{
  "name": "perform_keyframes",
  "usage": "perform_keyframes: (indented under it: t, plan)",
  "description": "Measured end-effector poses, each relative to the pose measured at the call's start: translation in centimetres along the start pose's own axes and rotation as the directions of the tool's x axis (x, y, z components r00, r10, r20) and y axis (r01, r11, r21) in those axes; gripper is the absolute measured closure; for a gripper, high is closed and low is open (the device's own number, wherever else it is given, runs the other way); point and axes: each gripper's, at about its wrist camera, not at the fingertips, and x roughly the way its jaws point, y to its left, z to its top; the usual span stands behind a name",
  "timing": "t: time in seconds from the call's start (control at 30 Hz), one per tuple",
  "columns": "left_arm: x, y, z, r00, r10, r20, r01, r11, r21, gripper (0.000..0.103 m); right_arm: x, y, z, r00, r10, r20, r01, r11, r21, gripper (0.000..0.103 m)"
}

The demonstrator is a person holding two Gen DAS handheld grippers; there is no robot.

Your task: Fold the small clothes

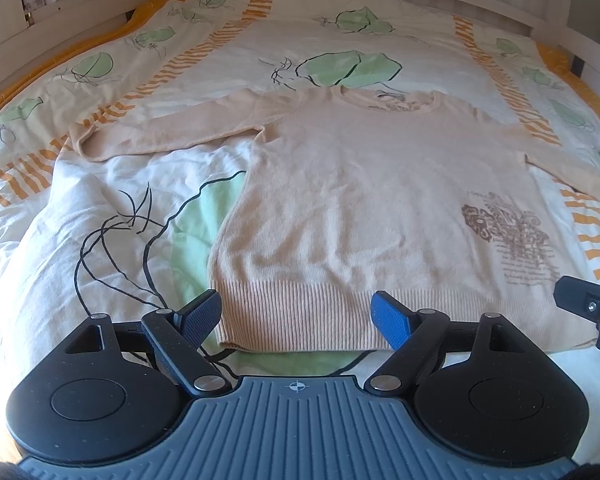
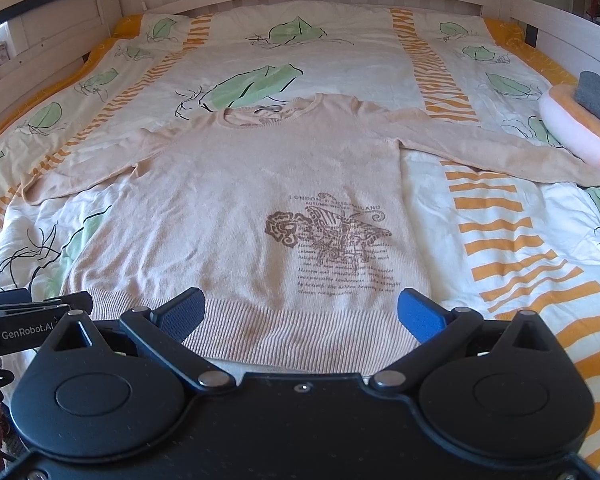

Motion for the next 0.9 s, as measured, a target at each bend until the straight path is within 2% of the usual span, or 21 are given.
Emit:
perform_keyframes:
  t: [0.9]
  plan:
    - [0.70,-0.16,-0.23,0.999,-0.003,-0.033,0.003,1.000,0.003,0.022,0.66,0.09,-0.20,1.000,0.008,-0.022,-0.008,1.000,0.008,0.001]
